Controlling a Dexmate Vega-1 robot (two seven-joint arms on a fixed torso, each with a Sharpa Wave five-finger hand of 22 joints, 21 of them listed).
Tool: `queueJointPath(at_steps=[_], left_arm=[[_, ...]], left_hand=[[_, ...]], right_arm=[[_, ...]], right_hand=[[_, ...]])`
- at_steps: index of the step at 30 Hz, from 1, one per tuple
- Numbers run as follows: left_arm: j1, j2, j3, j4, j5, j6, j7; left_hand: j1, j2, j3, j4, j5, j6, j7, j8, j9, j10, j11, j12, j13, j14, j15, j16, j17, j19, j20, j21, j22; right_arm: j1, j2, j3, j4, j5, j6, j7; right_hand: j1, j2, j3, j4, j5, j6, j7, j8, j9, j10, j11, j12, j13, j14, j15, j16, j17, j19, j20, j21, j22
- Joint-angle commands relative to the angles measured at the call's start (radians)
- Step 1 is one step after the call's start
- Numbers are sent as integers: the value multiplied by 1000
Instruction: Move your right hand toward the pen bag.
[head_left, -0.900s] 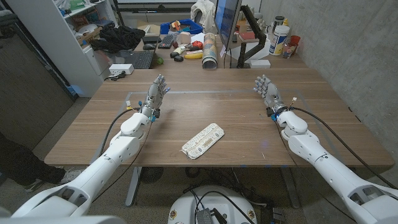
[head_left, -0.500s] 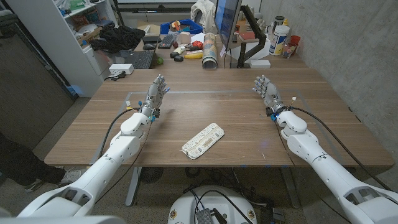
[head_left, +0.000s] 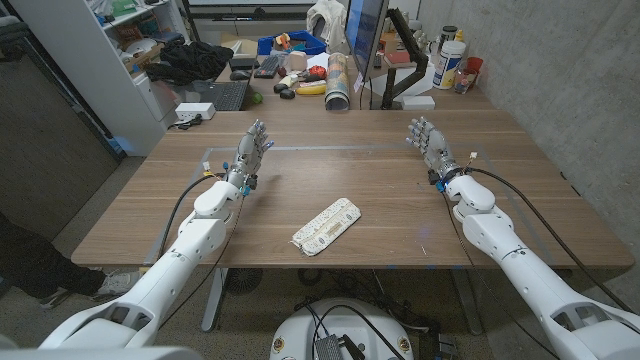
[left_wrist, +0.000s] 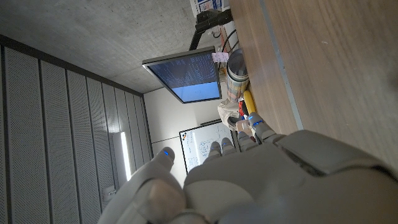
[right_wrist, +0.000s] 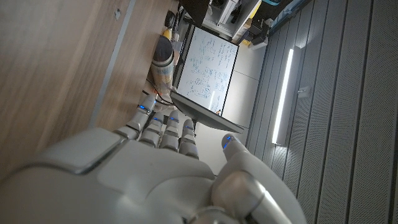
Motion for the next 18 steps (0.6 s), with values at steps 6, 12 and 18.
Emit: queueJointPath(at_steps=[6,12,18], left_arm=[[14,-29,-39,-12,37,14,-20],[20,-31,-49,-21,45,19,-21],[23,-32,-56,-29,50,23,-23]], left_hand=[[1,40,1,-2,7,-54,-4,7,5,-16,-4,7,4,-35,-38,6,3,-122,-56,2,3],[1,40,1,-2,7,-53,-5,7,5,-16,-3,7,4,-34,-37,6,3,-122,-56,1,3],[1,41,0,-2,7,-52,-4,7,5,-16,-3,7,4,-34,-39,7,3,-122,-56,1,3]], right_arm=[[-18,0,27,-60,-63,35,30],[-23,-2,30,-83,-84,62,36],[-25,-3,32,-105,-99,88,45]], right_hand=[[5,30,3,-8,4,12,0,9,3,12,-3,7,3,11,2,8,2,-1,-1,-5,3],[7,30,3,-10,4,13,0,9,3,13,-1,8,3,11,2,8,2,0,-1,-7,3],[10,31,3,-12,3,16,0,10,3,16,-1,9,3,13,1,8,2,2,-2,-9,3]])
